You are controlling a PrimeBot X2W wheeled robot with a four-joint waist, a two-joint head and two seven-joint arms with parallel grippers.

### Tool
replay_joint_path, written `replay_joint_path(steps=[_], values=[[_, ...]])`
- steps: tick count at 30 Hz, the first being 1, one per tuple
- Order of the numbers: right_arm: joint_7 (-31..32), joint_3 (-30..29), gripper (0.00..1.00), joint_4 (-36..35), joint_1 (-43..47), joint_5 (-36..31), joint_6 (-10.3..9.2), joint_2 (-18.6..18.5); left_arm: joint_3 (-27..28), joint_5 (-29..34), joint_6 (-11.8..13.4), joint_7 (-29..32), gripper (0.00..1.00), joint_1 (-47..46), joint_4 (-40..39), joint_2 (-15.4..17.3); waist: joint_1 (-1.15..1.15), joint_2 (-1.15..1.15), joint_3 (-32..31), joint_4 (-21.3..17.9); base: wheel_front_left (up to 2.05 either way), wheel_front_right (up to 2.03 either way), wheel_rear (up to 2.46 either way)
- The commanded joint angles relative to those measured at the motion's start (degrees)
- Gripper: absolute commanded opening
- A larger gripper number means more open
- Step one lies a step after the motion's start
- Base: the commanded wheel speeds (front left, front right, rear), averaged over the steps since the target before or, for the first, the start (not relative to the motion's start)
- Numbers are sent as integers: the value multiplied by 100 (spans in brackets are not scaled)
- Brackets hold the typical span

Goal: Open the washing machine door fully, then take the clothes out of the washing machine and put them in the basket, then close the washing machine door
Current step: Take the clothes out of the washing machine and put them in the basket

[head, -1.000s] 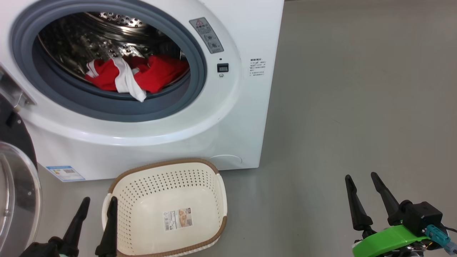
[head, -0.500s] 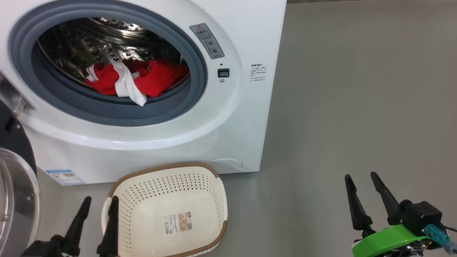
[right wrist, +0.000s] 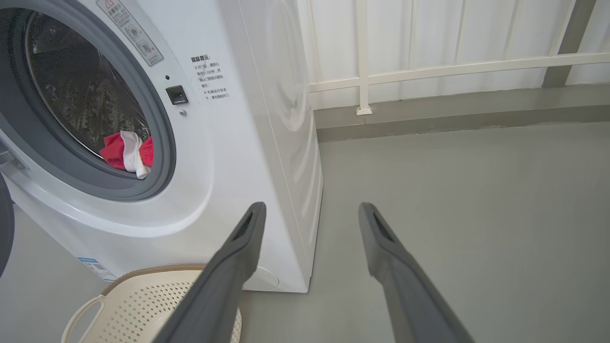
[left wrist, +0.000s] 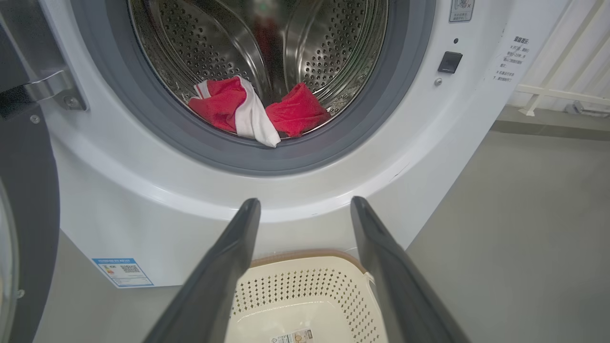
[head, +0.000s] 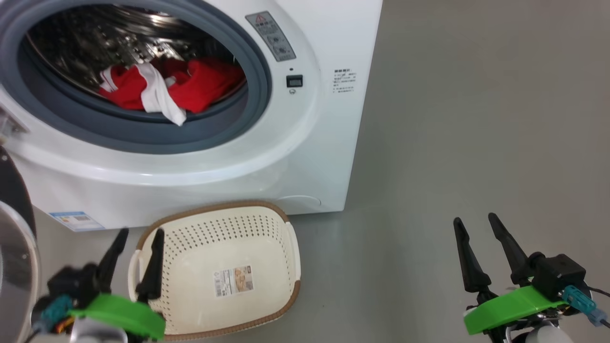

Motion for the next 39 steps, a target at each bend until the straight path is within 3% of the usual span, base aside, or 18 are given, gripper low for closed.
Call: replay_joint_path(steps=[1, 22, 39], values=[[-54, 166, 100, -155, -195, 3, 36, -25, 87, 1, 8, -29, 100, -436, 57, 220, 0, 0, 221, -89, 0, 0, 0], [-54, 427, 100, -434, -991, 177, 36, -25, -1076, -574, 8, -29, 100, -4136, 2126, 1015, 0, 0, 1850, -678, 0, 0, 0], [-54, 717, 100, -628, -1399, 289, 36, -25, -1877, -955, 8, -29, 100, -5939, 3120, 1701, 0, 0, 2660, -1025, 0, 0, 0]])
